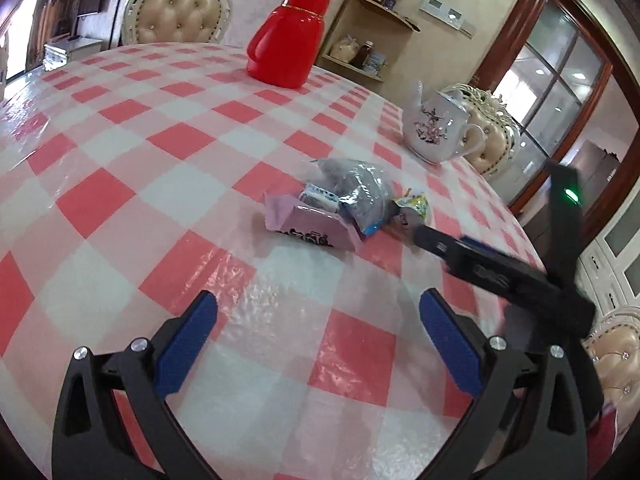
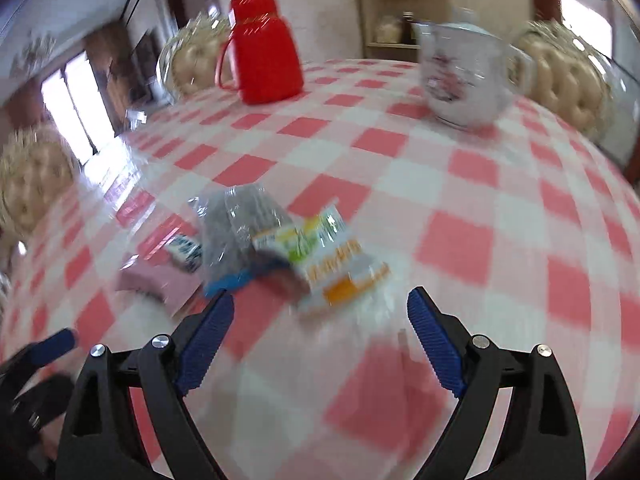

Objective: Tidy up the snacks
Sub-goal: 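Grasp the lemon-printed yellow-green snack packet with the right gripper, then grasp the second pink wrapped candy bar with the left gripper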

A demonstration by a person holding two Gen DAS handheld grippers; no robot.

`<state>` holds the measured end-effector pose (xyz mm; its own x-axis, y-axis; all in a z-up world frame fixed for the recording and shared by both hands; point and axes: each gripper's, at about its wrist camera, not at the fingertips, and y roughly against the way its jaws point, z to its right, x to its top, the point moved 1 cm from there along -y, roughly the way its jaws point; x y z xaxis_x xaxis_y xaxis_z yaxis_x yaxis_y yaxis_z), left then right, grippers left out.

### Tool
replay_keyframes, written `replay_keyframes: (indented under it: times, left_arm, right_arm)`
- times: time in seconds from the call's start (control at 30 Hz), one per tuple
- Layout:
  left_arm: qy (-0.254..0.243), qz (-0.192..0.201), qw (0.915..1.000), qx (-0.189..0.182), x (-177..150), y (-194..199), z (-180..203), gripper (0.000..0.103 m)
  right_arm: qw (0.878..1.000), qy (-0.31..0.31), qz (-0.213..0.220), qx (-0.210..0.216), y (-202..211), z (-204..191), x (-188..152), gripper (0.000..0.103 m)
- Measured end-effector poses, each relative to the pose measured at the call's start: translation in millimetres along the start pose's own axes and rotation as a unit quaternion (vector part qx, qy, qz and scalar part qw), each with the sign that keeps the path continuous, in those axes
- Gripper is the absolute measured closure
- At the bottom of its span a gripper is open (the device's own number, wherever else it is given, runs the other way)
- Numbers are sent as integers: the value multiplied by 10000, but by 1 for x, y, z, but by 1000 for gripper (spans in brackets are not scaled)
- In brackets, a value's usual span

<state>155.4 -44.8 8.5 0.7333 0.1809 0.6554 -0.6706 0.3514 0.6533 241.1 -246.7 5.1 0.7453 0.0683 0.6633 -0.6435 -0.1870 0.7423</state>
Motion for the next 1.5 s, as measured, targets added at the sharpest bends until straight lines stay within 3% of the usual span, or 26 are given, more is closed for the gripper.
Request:
replay_keyframes:
  times: [0.17, 0.23, 0.27, 0.33, 0.43, 0.53, 0.73, 0.8, 0.97, 1.03, 1.13, 1.2, 1.27, 1.33, 1.5]
  left_arm:
    - [478, -69, 9988, -57, 2, -2, -17, 2]
    - [601, -112, 9981, -93, 2, -3, -21, 2]
    - [645, -135, 9978, -115, 3, -3, -23, 2]
    - [728, -158, 9971, -137, 3, -3, -25, 2]
    - [813, -136, 9965, -163, 2, -1, -28, 2]
    - [757, -134, 9970, -124, 1, 0, -27, 2]
    - [100, -135, 9999, 11, -2, 1, -7, 2]
    - [-78, -115, 9998, 104, -3, 0, -1, 2]
    - [-166, 49, 9983, 553, 15, -15, 8, 2]
    - [2, 178, 9971, 736, 32, -22, 6, 2]
    - [361, 69, 9958, 837, 59, -46, 1, 2]
    - [468, -65, 9931, 1069, 68, -64, 0, 2]
    - [161, -502, 9875, 1487, 72, -91, 7, 2]
    - [-298, -663, 9797, 1869, 66, -101, 16, 2]
    - [-588, -875, 9653, 2388, 47, -83, 7, 2]
  right_arm:
    - [9965, 657, -439, -266, -42, -5, 28, 17]
    - [9959, 751, -496, -56, -47, -4, 30, 38]
    - [9964, 699, -472, 78, -44, -2, 29, 65]
    - [9971, 586, -476, -2, -32, -2, 20, 65]
    - [9988, 252, -245, 352, 7, -12, -10, 65]
    - [9994, -71, -101, 335, 44, -25, -36, 65]
    - [9898, -1176, 590, 543, 113, -34, -101, 65]
    - [9893, -1288, 552, 398, 116, -36, -113, 65]
    - [9780, -1868, 686, 621, 119, -20, -113, 65]
    - [9760, -1969, 750, 548, 121, -15, -113, 65]
    - [9727, -2119, 695, 644, 118, -10, -114, 65]
    - [9719, -2137, 684, 706, 117, -10, -113, 65]
    - [9727, -2089, 698, 729, 117, -13, -111, 65]
    - [9740, -2041, 700, 690, 117, -14, -111, 65]
    - [9726, -2164, 646, 545, 115, -5, -114, 65]
